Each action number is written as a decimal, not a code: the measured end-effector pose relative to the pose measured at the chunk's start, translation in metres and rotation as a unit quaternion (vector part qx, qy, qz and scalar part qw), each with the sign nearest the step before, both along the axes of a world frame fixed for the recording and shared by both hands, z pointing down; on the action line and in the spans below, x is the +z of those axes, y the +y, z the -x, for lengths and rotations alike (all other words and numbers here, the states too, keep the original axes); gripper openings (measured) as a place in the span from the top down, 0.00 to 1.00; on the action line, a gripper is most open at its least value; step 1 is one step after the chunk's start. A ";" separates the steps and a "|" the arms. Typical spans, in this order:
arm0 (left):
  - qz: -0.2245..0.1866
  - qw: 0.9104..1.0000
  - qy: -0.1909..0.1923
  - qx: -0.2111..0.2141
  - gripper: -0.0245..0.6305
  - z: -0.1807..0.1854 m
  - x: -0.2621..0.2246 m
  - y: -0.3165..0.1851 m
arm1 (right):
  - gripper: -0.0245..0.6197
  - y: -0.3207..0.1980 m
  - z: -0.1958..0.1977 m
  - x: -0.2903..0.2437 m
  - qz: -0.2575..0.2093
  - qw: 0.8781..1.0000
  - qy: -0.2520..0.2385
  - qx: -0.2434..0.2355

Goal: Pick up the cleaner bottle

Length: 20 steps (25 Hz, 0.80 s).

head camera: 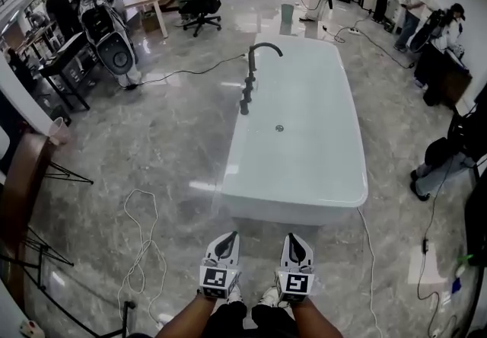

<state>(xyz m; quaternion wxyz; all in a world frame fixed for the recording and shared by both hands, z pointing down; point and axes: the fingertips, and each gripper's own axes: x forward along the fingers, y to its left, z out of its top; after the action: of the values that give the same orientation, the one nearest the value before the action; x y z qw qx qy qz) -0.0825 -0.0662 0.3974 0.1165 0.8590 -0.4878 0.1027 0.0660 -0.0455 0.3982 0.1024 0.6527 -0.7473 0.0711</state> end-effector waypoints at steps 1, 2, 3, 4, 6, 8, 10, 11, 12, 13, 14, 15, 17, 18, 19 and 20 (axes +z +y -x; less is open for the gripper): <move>0.002 1.000 -0.002 -0.001 0.96 0.002 0.011 -0.001 | 0.94 -0.002 0.001 0.009 0.002 1.000 0.001 0.001; 0.004 1.000 -0.004 -0.002 0.96 0.003 0.023 -0.004 | 0.94 -0.006 0.000 0.016 0.003 1.000 0.004 0.001; 0.003 1.000 -0.005 -0.005 0.96 0.003 0.035 -0.007 | 0.94 -0.010 -0.002 0.023 0.003 1.000 0.009 0.003; 0.002 1.000 -0.004 -0.007 0.96 0.003 0.045 -0.011 | 0.94 -0.015 -0.005 0.031 0.005 1.000 0.013 0.005; 0.008 1.000 -0.004 -0.012 0.96 0.006 0.071 -0.015 | 0.94 -0.020 -0.007 0.055 0.007 1.000 0.015 0.005; 0.020 1.000 -0.011 -0.019 0.96 0.012 0.107 -0.020 | 0.94 -0.025 -0.007 0.087 0.013 1.000 0.013 0.004; 0.023 0.999 -0.013 -0.025 0.96 0.014 0.135 -0.030 | 0.94 -0.033 -0.008 0.115 0.015 1.000 0.014 0.004; 0.022 0.999 -0.009 -0.029 0.96 0.013 0.145 -0.034 | 0.94 -0.035 -0.009 0.128 0.016 1.000 0.016 0.003; 0.022 0.999 -0.005 -0.034 0.96 0.012 0.156 -0.037 | 0.94 -0.035 -0.012 0.142 0.019 1.000 0.019 0.005; 0.022 0.999 -0.002 -0.036 0.96 0.009 0.172 -0.039 | 0.94 -0.034 -0.015 0.157 0.027 0.999 0.023 0.010; 0.022 0.999 -0.002 -0.036 0.96 0.007 0.191 -0.040 | 0.94 -0.033 -0.019 0.173 0.040 0.999 0.025 0.018; 0.020 0.999 -0.003 -0.034 0.96 0.003 0.210 -0.043 | 0.94 -0.030 -0.022 0.191 0.054 0.998 0.027 0.026; 0.016 0.999 -0.001 -0.033 0.96 -0.001 0.243 -0.050 | 0.94 -0.031 -0.023 0.227 0.053 0.998 0.025 0.029; 0.014 0.999 0.002 -0.033 0.96 -0.003 0.256 -0.054 | 0.94 -0.034 -0.023 0.243 0.041 0.999 0.023 0.026; 0.010 0.999 0.006 -0.033 0.96 -0.006 0.269 -0.057 | 0.94 -0.035 -0.023 0.259 0.028 0.999 0.022 0.023; 0.006 0.999 0.010 -0.031 0.96 -0.008 0.285 -0.060 | 0.94 -0.037 -0.024 0.275 0.018 0.999 0.021 0.019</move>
<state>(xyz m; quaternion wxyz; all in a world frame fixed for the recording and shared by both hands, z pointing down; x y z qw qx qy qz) -0.0745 -0.1257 0.6820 0.1293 0.8438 -0.5125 0.0932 0.0900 -0.0824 0.6732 0.1283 0.6666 -0.7308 0.0723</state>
